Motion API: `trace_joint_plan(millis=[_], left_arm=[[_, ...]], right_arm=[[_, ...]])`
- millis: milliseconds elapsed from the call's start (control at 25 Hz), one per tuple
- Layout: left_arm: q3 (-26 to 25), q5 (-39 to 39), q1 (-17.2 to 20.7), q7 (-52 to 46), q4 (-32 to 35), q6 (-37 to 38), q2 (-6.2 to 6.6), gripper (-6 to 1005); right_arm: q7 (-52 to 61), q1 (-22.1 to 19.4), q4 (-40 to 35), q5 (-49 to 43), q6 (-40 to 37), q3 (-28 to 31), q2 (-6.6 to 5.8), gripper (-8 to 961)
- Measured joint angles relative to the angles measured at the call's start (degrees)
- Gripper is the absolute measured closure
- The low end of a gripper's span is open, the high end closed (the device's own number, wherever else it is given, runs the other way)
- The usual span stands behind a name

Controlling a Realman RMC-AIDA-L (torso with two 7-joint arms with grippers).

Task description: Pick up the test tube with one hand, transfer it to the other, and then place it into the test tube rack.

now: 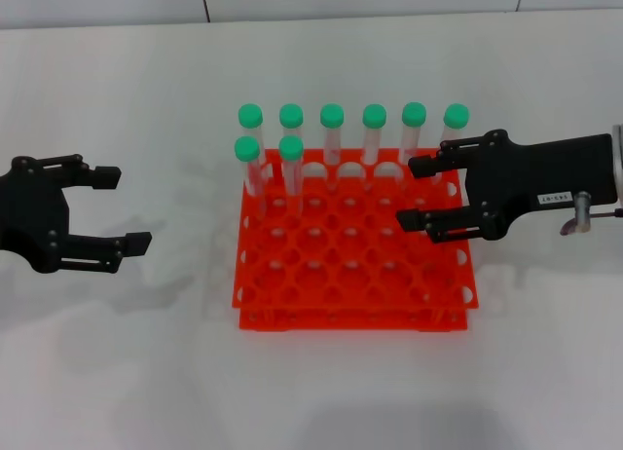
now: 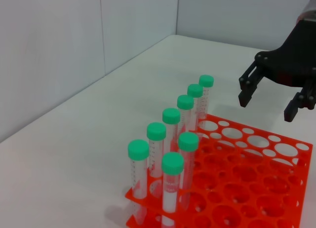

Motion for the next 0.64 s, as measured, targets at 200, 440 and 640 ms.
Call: trace_joint_plan(millis=[200,440,640], left_arm=[[0.15,0.00,-0.03,0.02,0.07,0.00,-0.24,107],[0.16,0.00,-0.03,0.11,0.11,0.06,-0.32,107],[0.17,0.01,-0.03,0.24,0.11,0.06,-0.35,107]], right_arm=[[-0.13,0.25,0.14,-0.01,0.46,0.00,0.04,276],[-0.22,0.29,0.16,-0.01,0.73,0.04,0.14,276],[-0.20,0.33,0.17,-0.01,0.79,0.05,0.21,276]])
